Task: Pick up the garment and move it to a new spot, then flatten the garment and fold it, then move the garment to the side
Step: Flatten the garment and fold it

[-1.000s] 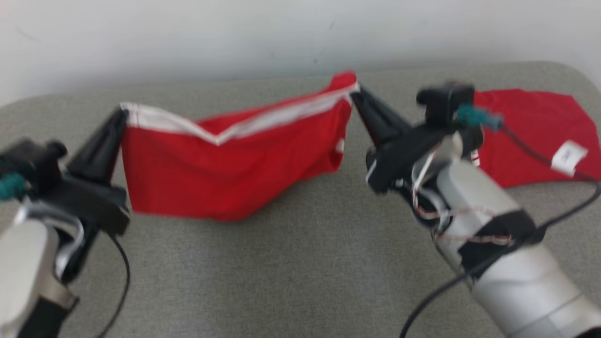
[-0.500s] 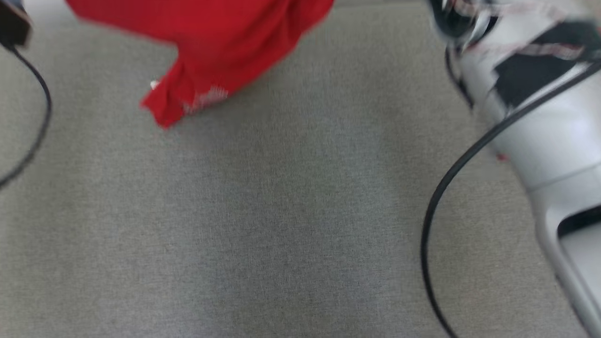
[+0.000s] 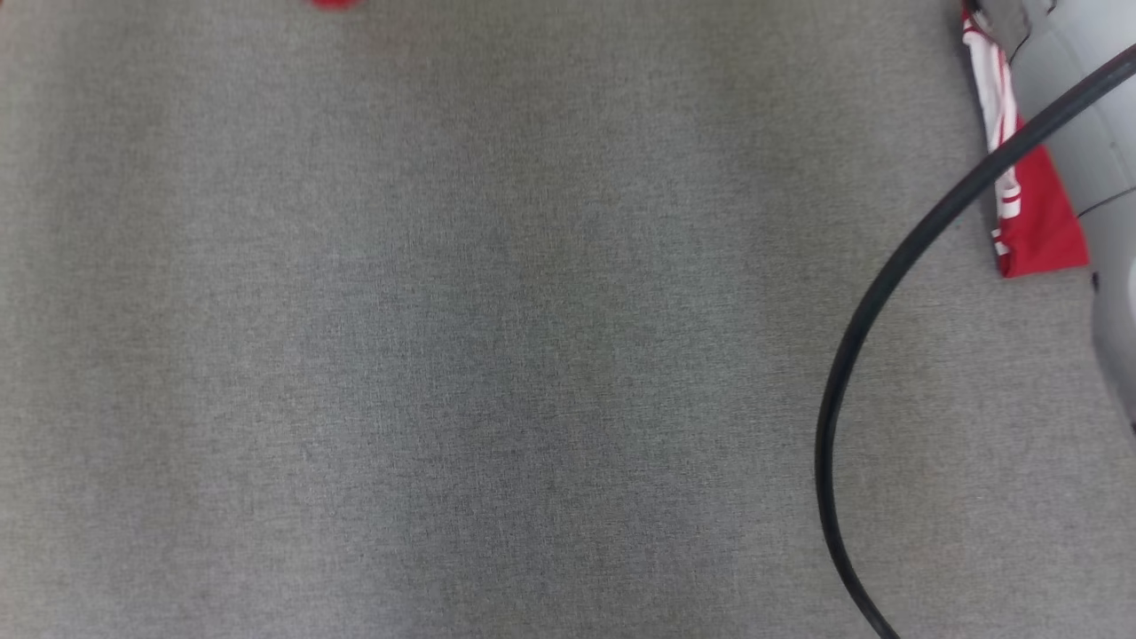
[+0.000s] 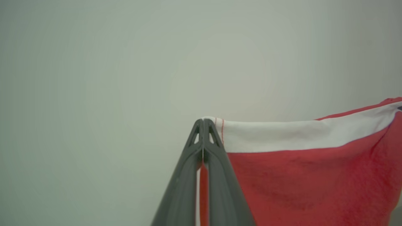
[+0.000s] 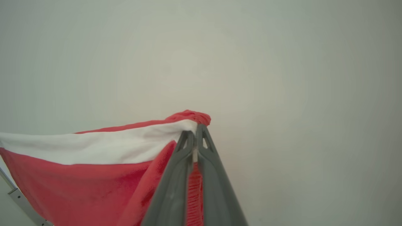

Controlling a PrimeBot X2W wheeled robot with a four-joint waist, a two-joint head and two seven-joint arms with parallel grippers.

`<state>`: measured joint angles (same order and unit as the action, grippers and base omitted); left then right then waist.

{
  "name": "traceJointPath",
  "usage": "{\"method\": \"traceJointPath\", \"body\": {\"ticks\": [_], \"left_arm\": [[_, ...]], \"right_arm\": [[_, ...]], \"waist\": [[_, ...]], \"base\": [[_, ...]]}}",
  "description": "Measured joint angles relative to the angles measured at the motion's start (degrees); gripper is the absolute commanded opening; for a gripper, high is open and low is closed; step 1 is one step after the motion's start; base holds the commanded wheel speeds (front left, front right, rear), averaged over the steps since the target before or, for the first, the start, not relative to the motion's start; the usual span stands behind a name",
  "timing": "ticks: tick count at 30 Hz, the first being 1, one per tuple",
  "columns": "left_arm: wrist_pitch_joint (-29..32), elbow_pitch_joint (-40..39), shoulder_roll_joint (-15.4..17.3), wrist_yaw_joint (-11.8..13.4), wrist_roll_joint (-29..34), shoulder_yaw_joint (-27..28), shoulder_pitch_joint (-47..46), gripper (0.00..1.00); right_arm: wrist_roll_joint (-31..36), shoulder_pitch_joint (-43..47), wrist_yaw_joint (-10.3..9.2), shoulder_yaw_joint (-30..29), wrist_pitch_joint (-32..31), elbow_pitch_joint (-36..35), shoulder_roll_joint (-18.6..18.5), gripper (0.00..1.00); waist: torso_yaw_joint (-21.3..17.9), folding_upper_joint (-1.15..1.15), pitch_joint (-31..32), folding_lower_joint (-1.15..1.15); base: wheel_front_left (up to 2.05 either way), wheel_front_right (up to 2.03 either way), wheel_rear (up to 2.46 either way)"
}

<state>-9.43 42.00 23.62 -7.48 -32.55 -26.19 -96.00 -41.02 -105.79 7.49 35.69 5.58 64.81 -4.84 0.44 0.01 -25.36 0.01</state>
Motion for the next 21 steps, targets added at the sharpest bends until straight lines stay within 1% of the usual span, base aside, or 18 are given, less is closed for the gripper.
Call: {"method": "traceJointPath", "body": {"ticks": [5, 11, 15, 21], "left_arm": [[-3.1, 2.3, -0.9, 0.0, 0.1, 0.1, -2.9, 0.0], [-4.8, 1.3, -1.0, 0.0, -0.7, -0.8, -2.1, 0.0], [-5.3, -3.3, -0.4, 0.0, -2.9, -0.6, 2.8, 0.0], [-5.4, -11.2, 0.8, 0.0, -3.4, 1.6, 13.0, 0.0]], "right_arm": [[0.8, -3.0, 0.0, 0.6, 4.0, 1.4, 0.3, 0.0], [0.5, -1.6, 0.0, 3.4, 5.0, -0.1, 0.7, 0.0], [-1.6, 2.8, 0.0, 6.9, 5.6, -4.0, -0.1, 0.0], [-6.2, 12.1, 0.01, 12.5, 5.5, -11.0, -2.1, 0.0]], "waist": [[0.4, 0.0, -2.0, 0.0], [0.7, 0.0, -4.2, 0.0], [0.9, 0.0, -5.3, 0.0], [0.5, -0.01, -3.7, -0.01]], "base": [[0.0, 0.0, 0.0], [0.0, 0.0, 0.0], [0.0, 0.0, 0.0], [0.0, 0.0, 0.0]]}}
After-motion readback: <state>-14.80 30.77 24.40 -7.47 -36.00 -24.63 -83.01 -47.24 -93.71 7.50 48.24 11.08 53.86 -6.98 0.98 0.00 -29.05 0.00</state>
